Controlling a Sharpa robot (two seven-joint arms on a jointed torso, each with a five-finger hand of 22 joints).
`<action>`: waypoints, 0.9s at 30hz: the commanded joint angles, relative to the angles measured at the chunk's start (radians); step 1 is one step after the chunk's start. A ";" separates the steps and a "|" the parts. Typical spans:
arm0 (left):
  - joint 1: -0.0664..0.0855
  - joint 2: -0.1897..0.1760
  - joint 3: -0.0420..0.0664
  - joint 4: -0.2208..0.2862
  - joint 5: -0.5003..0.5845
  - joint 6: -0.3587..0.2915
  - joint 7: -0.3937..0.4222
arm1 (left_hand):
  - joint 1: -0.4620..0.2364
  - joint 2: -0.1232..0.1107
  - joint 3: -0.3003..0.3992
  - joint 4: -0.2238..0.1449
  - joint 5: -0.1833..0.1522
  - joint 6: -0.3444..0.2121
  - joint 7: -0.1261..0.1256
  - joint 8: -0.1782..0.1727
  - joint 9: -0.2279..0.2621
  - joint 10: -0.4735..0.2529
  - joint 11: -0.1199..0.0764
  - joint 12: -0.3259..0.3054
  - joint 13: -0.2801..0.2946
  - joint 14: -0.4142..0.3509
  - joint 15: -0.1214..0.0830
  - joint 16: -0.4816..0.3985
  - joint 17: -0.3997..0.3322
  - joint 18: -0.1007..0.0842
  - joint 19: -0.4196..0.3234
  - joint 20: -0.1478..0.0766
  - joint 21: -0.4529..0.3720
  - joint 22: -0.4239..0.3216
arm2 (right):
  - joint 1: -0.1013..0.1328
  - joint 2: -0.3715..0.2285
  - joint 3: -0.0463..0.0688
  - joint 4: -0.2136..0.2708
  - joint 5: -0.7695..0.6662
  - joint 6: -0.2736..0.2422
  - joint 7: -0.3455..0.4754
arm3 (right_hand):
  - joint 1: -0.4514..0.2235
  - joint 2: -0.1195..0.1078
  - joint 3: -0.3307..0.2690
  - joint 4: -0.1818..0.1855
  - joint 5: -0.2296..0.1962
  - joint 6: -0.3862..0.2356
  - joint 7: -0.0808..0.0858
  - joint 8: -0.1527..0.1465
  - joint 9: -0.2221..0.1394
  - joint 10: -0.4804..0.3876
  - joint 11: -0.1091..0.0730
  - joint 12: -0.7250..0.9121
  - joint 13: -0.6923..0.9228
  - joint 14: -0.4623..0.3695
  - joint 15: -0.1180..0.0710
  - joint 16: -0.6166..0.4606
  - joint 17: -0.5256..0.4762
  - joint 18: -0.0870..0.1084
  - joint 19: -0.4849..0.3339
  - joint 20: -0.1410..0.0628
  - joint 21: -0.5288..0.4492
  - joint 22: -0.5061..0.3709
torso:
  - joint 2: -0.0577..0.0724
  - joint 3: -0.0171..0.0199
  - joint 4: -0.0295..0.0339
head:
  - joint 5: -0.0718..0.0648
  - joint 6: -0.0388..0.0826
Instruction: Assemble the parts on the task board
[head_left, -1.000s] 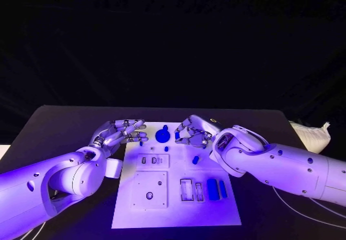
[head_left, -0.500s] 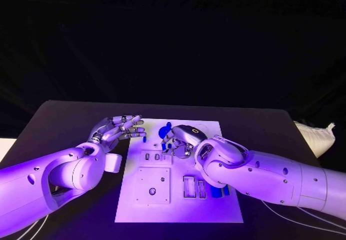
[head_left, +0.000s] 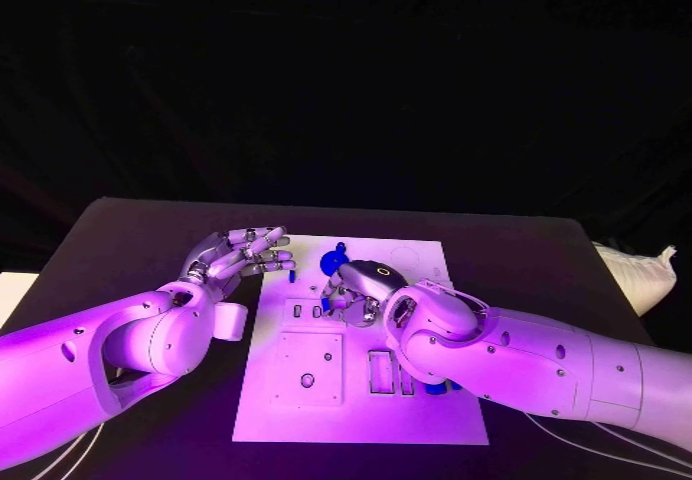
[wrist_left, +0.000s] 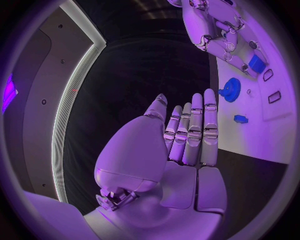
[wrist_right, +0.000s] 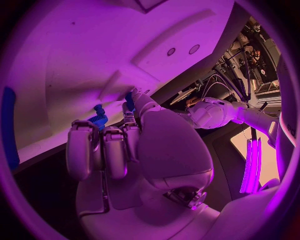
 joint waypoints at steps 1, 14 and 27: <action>0.000 0.002 0.001 0.003 0.008 0.002 0.013 | 0.001 -0.004 0.000 -0.006 0.000 0.002 0.006 -0.003 -0.001 -0.006 0.001 0.000 -0.001 -0.007 0.002 -0.003 0.002 0.006 -0.007 0.004 -0.004 -0.001 | -0.002 0.002 0.000 -0.002 -0.023 0.039 -0.015 | -0.004 0.012 0.005 -0.002 0.006 0.021 -0.017 0.010 0.037 0.018 -0.009 -0.005 0.101 0.094 -0.003 -0.006 0.207 -0.013 -0.004 -0.003 -0.004 -0.002 | -0.001 -0.0003 -0.0007 | 0.002 -0.001; 0.000 0.002 0.001 0.004 0.008 0.007 0.011 | 0.001 -0.004 0.000 -0.006 0.000 0.002 0.006 -0.003 -0.001 -0.007 0.001 0.000 -0.001 -0.007 0.002 -0.003 0.002 0.006 -0.007 0.004 -0.004 -0.002 | -0.006 -0.001 -0.001 0.000 -0.038 0.078 -0.028 | -0.021 -0.004 0.001 -0.004 0.003 0.010 -0.011 0.003 0.037 0.015 -0.005 -0.011 0.097 0.093 0.000 -0.008 0.204 -0.013 -0.005 0.000 -0.006 -0.004 | 0.002 0.0000 -0.0014 | 0.004 -0.003; 0.000 0.001 0.001 0.005 0.008 0.007 0.010 | 0.002 -0.004 0.001 -0.008 0.000 0.002 0.007 -0.003 -0.001 -0.007 0.001 0.000 -0.001 -0.007 0.002 -0.004 0.003 0.006 -0.008 0.004 -0.005 -0.002 | -0.009 -0.004 -0.001 0.009 -0.060 0.093 -0.045 | -0.081 -0.053 -0.028 0.016 0.002 -0.025 0.009 -0.026 0.031 0.000 0.013 -0.037 0.081 0.091 0.015 -0.013 0.194 -0.011 -0.009 0.012 -0.013 -0.014 | 0.002 0.0000 -0.0029 | 0.005 -0.008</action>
